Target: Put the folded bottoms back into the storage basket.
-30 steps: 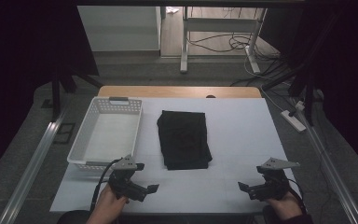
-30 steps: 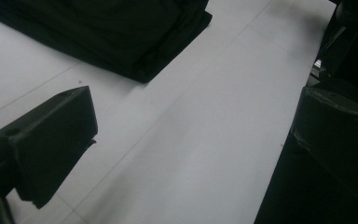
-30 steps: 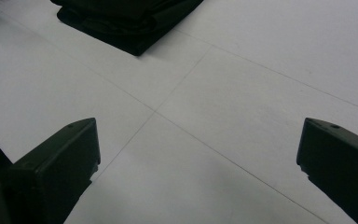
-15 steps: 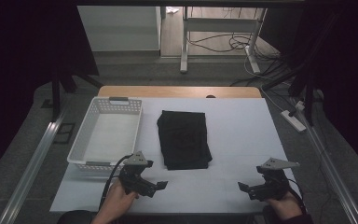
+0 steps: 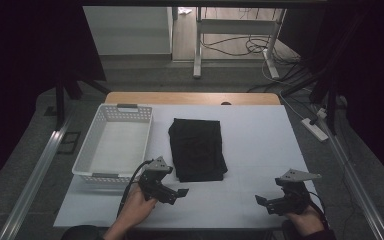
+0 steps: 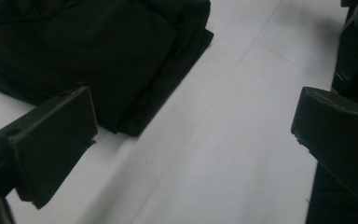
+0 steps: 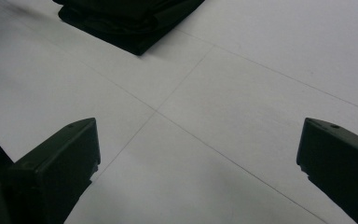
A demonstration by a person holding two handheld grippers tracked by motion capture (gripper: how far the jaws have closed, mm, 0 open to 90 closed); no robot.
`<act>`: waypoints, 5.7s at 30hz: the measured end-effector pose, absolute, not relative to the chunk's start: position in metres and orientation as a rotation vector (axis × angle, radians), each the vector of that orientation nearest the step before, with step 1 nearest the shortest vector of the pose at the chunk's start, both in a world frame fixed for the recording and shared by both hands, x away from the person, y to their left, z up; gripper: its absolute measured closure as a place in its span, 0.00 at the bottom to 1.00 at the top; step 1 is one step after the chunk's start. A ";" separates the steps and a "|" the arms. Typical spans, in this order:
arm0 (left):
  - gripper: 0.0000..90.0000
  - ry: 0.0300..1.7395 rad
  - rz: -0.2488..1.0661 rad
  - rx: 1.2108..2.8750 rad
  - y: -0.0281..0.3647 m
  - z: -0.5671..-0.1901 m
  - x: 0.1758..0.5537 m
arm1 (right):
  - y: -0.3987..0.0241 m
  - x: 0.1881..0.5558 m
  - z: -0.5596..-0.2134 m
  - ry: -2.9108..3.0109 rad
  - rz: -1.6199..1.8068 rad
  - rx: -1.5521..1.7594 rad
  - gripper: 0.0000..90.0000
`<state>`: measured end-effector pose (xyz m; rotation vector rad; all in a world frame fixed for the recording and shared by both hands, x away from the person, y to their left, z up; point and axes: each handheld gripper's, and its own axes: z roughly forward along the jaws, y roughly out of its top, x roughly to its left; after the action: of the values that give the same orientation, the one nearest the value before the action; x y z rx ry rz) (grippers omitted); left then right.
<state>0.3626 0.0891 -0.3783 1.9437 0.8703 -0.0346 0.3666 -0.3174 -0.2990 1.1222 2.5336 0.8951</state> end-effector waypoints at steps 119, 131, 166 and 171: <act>0.15 1.422 0.164 2.027 0.072 -0.423 0.562 | -0.318 0.368 -0.299 2.552 0.918 1.116 0.00; 0.75 1.322 0.088 2.025 0.065 -0.416 0.553 | -0.316 0.367 -0.299 2.564 0.913 1.079 0.00; 0.80 1.237 0.204 1.969 0.065 -0.426 0.538 | -0.271 0.385 -0.302 2.642 1.100 0.846 0.00; 0.80 1.244 0.189 1.954 0.066 -0.427 0.538 | -0.264 0.391 -0.305 2.660 1.070 0.832 0.00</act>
<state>0.5380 0.0664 -0.4274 1.9538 1.2438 0.1894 0.3914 -0.2644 -0.3048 0.8318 2.6601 1.0701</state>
